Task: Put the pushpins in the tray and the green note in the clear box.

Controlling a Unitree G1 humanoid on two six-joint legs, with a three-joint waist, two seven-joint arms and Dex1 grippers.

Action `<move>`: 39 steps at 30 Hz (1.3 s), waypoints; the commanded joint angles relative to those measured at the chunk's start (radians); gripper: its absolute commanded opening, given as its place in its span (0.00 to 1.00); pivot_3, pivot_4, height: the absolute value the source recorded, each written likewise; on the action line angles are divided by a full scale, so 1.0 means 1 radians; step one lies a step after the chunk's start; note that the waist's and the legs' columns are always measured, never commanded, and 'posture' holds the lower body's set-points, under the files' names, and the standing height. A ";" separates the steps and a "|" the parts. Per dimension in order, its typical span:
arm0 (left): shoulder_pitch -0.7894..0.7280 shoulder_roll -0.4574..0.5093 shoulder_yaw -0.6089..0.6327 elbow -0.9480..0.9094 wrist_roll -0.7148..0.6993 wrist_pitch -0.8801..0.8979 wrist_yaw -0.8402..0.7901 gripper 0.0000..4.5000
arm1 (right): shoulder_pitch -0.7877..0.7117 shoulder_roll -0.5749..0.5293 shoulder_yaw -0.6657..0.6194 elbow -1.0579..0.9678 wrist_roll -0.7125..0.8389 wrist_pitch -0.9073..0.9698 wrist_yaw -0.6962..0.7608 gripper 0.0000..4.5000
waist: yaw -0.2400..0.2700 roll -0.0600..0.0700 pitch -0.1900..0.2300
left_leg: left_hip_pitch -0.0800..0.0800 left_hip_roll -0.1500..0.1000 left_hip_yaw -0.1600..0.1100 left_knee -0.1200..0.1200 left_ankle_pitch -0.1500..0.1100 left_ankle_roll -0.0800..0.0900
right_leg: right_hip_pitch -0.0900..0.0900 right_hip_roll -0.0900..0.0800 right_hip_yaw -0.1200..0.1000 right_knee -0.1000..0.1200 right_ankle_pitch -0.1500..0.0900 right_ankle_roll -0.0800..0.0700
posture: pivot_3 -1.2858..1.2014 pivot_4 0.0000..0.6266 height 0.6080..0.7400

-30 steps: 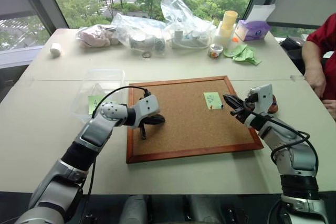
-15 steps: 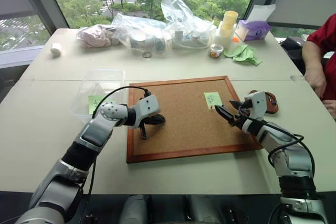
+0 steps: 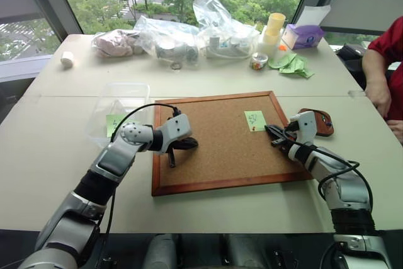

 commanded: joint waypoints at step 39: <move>0.017 0.038 -0.064 0.014 0.067 -0.004 -0.042 0.00 | -0.131 -0.101 -0.186 0.306 -0.101 -0.145 -0.219 0.92 | -0.005 0.001 -0.001 | 0.001 0.000 0.001 0.000 0.001 -0.002 | 0.000 0.001 0.001 0.000 0.000 0.000 | 0.52 0.24 0.99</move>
